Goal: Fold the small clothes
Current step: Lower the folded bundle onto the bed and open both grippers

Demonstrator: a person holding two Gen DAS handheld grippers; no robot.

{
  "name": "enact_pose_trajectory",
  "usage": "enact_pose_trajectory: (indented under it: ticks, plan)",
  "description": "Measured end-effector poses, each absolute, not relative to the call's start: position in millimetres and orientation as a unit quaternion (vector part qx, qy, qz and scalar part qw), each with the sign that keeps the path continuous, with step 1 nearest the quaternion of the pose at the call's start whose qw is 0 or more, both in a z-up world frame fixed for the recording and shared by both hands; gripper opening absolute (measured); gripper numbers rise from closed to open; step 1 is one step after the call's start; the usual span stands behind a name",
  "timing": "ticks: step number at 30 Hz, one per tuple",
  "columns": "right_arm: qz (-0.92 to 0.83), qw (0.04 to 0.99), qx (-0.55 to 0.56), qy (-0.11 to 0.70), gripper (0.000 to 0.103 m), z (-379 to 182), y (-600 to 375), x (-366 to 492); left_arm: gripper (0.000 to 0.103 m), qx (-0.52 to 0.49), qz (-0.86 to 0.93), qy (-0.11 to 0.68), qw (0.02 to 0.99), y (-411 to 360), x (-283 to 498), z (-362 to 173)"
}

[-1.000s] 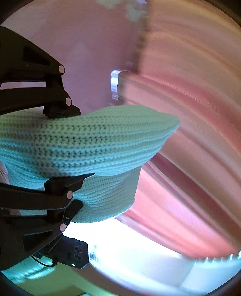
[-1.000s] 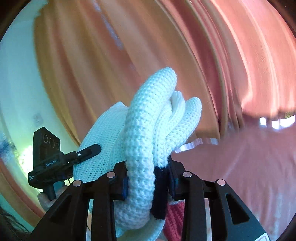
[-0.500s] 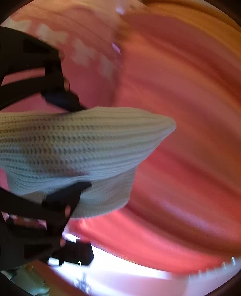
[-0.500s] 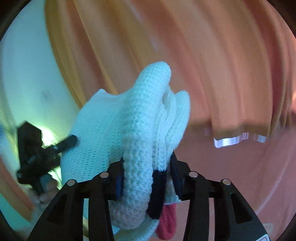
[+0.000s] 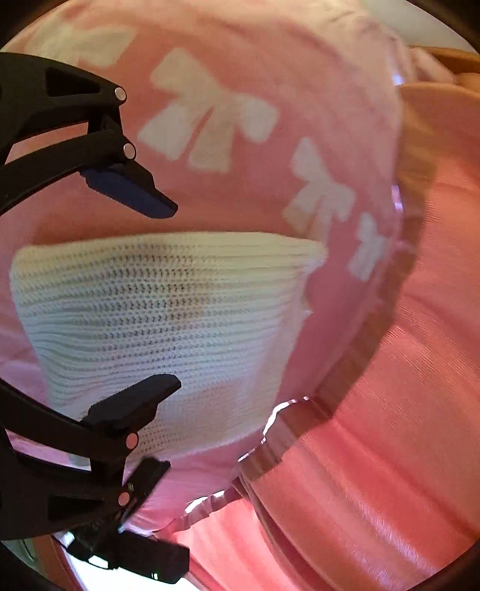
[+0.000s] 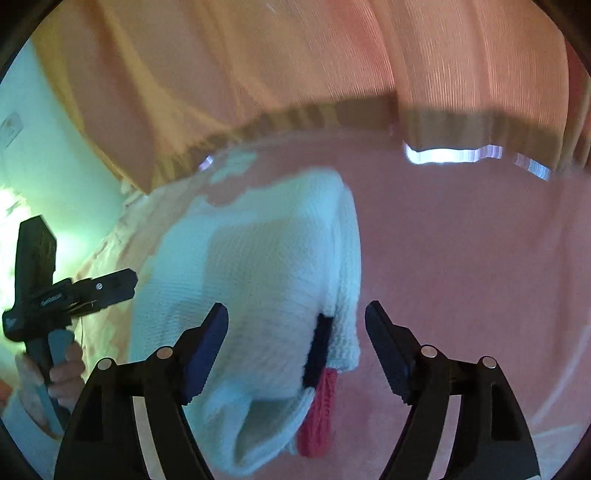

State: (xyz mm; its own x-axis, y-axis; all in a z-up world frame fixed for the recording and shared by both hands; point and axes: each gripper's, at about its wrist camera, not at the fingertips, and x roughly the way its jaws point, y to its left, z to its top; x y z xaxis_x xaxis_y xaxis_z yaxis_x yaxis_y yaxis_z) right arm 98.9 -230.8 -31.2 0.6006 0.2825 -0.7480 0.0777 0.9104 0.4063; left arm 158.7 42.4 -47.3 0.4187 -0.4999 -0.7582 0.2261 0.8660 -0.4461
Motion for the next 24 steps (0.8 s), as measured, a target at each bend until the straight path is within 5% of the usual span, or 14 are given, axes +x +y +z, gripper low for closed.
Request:
enact_pose_trajectory:
  ticks: [2,6,8,12,16,19,20,23,24]
  plan:
    - [0.067,0.851,0.229,0.468,0.073,-52.1,-231.2,109.9,0.082,-0.142,-0.214,0.507,0.823,38.2,166.9,-59.7]
    - [0.095,0.829,0.3,0.463,0.037,-71.6,-235.9,110.3,0.051,-0.131,-0.222,0.515,0.817,26.5,172.6,-71.0]
    - [0.103,0.838,0.304,0.441,0.031,-52.4,-235.0,103.1,0.039,-0.113,-0.234,0.495,0.829,21.2,169.4,-56.1]
    - [0.12,0.87,0.287,0.383,0.028,0.3,-230.2,75.2,0.039,-0.117,-0.264,0.451,0.845,20.2,156.6,-26.3]
    - [0.035,0.846,0.229,0.479,0.04,-41.7,-232.4,79.8,0.052,-0.054,-0.194,0.488,0.85,7.9,160.4,-59.2]
    - [0.021,0.852,0.27,0.449,0.042,-28.0,-241.8,65.4,0.052,-0.039,-0.182,0.465,0.865,9.1,145.9,-43.7]
    - [0.017,0.871,0.248,0.424,0.037,-12.1,-237.6,58.7,0.056,-0.037,-0.181,0.452,0.873,10.3,137.4,-33.5]
    - [0.055,0.911,0.154,0.378,0.001,26.2,-203.6,44.4,0.064,-0.038,-0.181,0.423,0.887,14.7,108.7,-11.8]
    - [0.093,0.906,0.144,0.388,0.001,26.2,-188.8,43.1,0.064,-0.029,-0.184,0.433,0.882,11.5,100.9,-13.5]
